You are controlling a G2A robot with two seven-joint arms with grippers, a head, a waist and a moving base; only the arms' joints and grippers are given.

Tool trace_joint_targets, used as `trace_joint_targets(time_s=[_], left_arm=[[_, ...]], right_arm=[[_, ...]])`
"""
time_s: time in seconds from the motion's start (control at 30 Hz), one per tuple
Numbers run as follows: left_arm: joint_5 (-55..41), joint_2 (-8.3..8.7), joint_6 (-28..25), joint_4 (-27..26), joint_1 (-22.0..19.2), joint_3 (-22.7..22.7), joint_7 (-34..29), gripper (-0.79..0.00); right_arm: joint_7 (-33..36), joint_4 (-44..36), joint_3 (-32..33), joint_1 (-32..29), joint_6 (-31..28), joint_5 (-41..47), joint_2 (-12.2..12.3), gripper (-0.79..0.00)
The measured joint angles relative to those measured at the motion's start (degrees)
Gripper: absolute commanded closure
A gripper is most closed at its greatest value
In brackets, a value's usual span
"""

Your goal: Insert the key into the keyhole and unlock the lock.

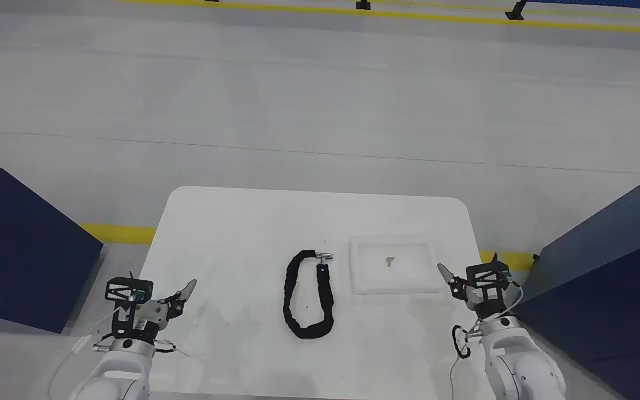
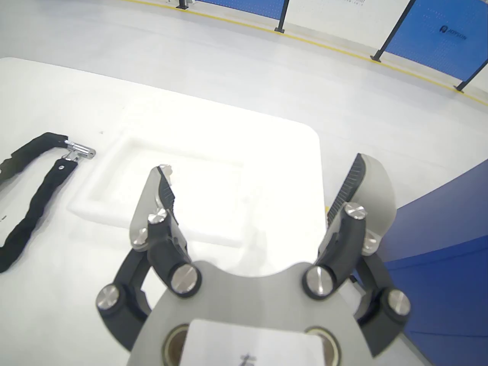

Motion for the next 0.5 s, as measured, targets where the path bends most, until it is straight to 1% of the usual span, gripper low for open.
trace_joint_targets(time_s=[0.1,0.2,0.33,0.5], left_arm=[[0.0,0.0,0.0,0.0,0.0,0.0,0.0,-0.785],[0.0,0.0,0.0,0.0,0.0,0.0,0.0,-0.785],[0.0,0.0,0.0,0.0,0.0,0.0,0.0,-0.785],[0.0,0.0,0.0,0.0,0.0,0.0,0.0,-0.785]], right_arm=[[3.8,-0.9,2.2,2.6,-4.1,-3.4,0.6,-0.785],[8.1,-1.8,3.9,6.1,-9.6,-6.2,1.3,-0.785],[13.8,-2.0,5.2,12.0,-18.9,-9.5,2.3,-0.785],[19.7,-0.8,4.2,19.2,-30.0,-12.2,3.2,-0.785]])
